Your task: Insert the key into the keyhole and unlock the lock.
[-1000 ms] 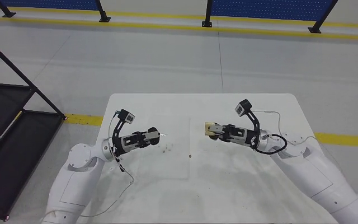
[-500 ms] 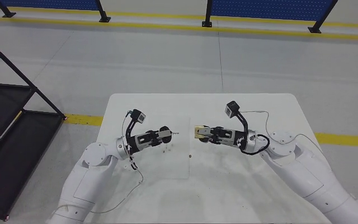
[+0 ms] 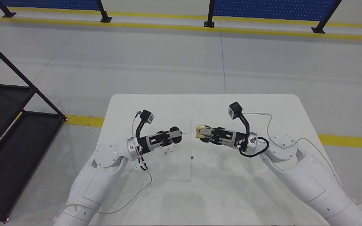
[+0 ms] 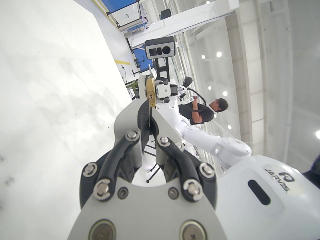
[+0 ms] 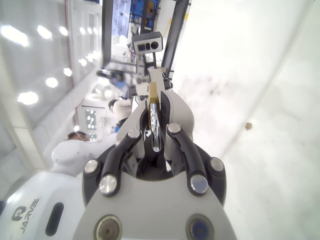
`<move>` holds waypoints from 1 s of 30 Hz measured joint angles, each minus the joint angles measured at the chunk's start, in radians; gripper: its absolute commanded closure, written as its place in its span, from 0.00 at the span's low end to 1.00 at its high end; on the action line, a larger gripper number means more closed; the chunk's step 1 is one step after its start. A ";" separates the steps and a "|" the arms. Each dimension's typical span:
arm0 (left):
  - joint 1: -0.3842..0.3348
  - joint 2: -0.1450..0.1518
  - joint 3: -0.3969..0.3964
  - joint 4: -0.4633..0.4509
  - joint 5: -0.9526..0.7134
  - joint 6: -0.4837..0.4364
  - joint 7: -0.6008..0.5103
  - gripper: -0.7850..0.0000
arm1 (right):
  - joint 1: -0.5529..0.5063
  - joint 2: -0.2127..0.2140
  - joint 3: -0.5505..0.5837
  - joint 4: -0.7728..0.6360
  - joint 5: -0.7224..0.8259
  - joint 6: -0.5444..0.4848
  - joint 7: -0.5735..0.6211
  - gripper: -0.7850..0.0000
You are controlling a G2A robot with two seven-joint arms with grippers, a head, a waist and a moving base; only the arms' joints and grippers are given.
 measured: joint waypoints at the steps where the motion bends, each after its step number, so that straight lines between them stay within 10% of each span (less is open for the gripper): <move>1: 0.000 0.000 0.000 0.000 0.000 0.000 0.000 1.00 | 0.000 0.000 0.000 0.000 0.000 0.000 0.000 1.00; 30: 0.003 -0.002 0.034 -0.021 0.056 -0.004 0.098 1.00 | -0.060 -0.027 0.054 -0.044 -0.084 0.069 -0.073 1.00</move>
